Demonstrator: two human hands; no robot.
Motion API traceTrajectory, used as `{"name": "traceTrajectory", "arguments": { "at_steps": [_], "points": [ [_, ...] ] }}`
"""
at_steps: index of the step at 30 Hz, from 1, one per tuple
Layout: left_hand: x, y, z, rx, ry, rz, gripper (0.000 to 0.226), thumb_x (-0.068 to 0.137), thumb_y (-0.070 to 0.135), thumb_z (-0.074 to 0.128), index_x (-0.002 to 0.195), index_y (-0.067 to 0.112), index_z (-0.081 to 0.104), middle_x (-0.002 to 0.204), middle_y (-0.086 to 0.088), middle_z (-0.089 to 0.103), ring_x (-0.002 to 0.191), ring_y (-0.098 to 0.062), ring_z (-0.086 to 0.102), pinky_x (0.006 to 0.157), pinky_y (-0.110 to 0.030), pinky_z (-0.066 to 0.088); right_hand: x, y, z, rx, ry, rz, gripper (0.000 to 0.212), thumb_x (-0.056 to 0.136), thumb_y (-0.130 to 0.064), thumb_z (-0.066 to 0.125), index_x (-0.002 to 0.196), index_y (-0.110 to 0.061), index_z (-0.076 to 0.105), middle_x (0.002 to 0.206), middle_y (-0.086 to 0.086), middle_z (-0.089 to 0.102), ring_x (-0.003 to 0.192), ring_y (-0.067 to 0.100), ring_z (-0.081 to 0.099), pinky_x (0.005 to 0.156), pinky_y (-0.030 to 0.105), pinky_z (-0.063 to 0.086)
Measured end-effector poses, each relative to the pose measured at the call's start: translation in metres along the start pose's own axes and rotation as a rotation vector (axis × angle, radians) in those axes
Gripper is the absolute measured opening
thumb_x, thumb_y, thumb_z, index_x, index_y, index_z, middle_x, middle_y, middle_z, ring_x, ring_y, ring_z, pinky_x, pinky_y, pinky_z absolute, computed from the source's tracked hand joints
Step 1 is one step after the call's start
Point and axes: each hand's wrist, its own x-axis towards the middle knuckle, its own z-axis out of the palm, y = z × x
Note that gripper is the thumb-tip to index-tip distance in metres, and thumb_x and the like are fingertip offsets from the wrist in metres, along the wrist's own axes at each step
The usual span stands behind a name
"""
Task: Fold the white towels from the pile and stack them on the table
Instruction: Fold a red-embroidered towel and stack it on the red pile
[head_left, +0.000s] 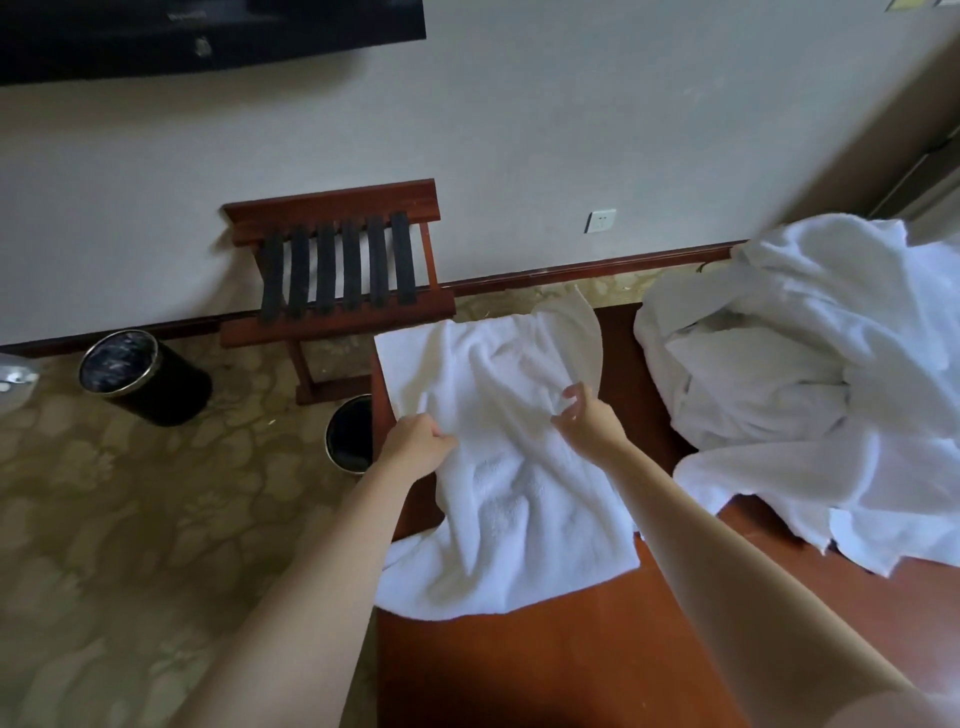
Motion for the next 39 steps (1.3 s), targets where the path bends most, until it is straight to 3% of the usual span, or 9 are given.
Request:
{"name": "traceTrajectory", "arguments": {
  "at_steps": [6, 13, 15, 18, 20, 26, 30, 35, 39],
  "points": [
    [-0.052, -0.038, 0.045, 0.004, -0.128, -0.219, 0.075, 0.08, 0.056, 0.062, 0.13, 0.005, 0.04, 0.128, -0.01, 0.05, 0.109, -0.028, 0.054, 0.08, -0.036, 0.049, -0.064, 0.059, 0.013, -0.137, 0.168, 0.053, 0.053, 0.088, -0.017, 0.056, 0.136, -0.006, 0.037, 0.13, 0.011, 0.05, 0.121, 0.031, 0.043, 0.091, 0.039, 0.041],
    [-0.088, -0.058, 0.078, 0.143, -0.208, -0.229, 0.107, 0.062, 0.07, 0.067, 0.143, 0.012, 0.031, 0.141, -0.007, 0.038, 0.129, -0.026, 0.039, 0.096, -0.038, 0.041, -0.099, 0.082, 0.028, -0.48, 0.018, 0.109, 0.053, 0.085, -0.042, 0.06, 0.129, -0.014, 0.047, 0.128, 0.004, 0.048, 0.124, 0.026, 0.038, 0.092, 0.04, 0.043],
    [-0.095, -0.059, 0.08, 0.186, -0.189, -0.18, 0.088, 0.062, 0.064, 0.067, 0.131, 0.015, 0.044, 0.128, -0.003, 0.047, 0.118, -0.023, 0.047, 0.088, -0.035, 0.043, -0.102, 0.082, 0.028, -0.5, 0.047, 0.03, 0.036, 0.085, -0.034, 0.056, 0.116, -0.016, 0.055, 0.116, 0.004, 0.052, 0.117, 0.026, 0.042, 0.086, 0.038, 0.043],
    [-0.106, -0.063, 0.082, 0.168, -0.073, -0.087, 0.026, 0.08, 0.04, 0.059, 0.088, 0.018, 0.048, 0.101, 0.0, 0.051, 0.089, -0.018, 0.049, 0.067, -0.029, 0.037, -0.109, 0.076, 0.026, -0.263, 0.074, -0.119, 0.013, 0.091, -0.027, 0.049, 0.09, -0.015, 0.044, 0.079, 0.0, 0.053, 0.087, 0.027, 0.056, 0.062, 0.033, 0.041],
    [-0.113, -0.063, 0.082, 0.109, 0.018, -0.049, 0.023, 0.091, 0.022, 0.047, 0.073, 0.017, 0.033, 0.084, 0.0, 0.041, 0.079, -0.02, 0.042, 0.061, -0.03, 0.03, -0.11, 0.068, 0.021, -0.079, 0.051, -0.13, 0.02, 0.096, -0.029, 0.047, 0.087, -0.014, 0.037, 0.071, -0.001, 0.048, 0.069, 0.024, 0.054, 0.05, 0.03, 0.033],
    [-0.133, -0.058, 0.072, -0.212, 0.444, -0.183, 0.026, 0.102, 0.023, 0.035, 0.111, 0.0, 0.044, 0.101, -0.02, 0.057, 0.089, -0.035, 0.057, 0.068, -0.036, 0.041, -0.106, 0.049, -0.003, 0.367, -0.026, -0.023, 0.026, 0.095, -0.035, 0.053, 0.089, -0.009, 0.049, 0.084, 0.001, 0.052, 0.076, 0.018, 0.048, 0.065, 0.025, 0.043],
    [-0.145, -0.072, 0.077, -0.493, 0.409, -0.317, 0.036, 0.1, 0.029, 0.043, 0.112, -0.004, 0.049, 0.102, -0.018, 0.056, 0.087, -0.029, 0.054, 0.066, -0.032, 0.037, -0.113, 0.06, -0.014, 0.57, -0.35, -0.016, 0.039, 0.077, -0.034, 0.076, 0.105, -0.011, 0.061, 0.095, 0.005, 0.07, 0.08, 0.021, 0.069, 0.068, 0.034, 0.057],
    [-0.165, -0.094, 0.112, -0.464, 0.102, -0.332, 0.038, 0.077, 0.052, 0.069, 0.092, 0.021, 0.051, 0.088, 0.011, 0.05, 0.078, -0.005, 0.051, 0.059, -0.02, 0.037, -0.122, 0.088, 0.014, -0.231, -0.269, -0.21, 0.071, 0.068, -0.046, 0.08, 0.126, -0.018, 0.05, 0.124, 0.001, 0.055, 0.112, 0.019, 0.052, 0.089, 0.031, 0.045],
    [-0.176, -0.108, 0.131, -0.074, 0.044, -0.176, 0.06, 0.064, 0.043, 0.079, 0.115, 0.023, 0.055, 0.115, 0.007, 0.051, 0.113, -0.017, 0.049, 0.087, -0.027, 0.047, -0.134, 0.124, 0.027, -0.759, -0.203, -0.277, 0.085, 0.073, -0.052, 0.07, 0.143, -0.023, 0.032, 0.147, -0.004, 0.031, 0.142, 0.02, 0.014, 0.114, 0.051, 0.015]
  ]
}}
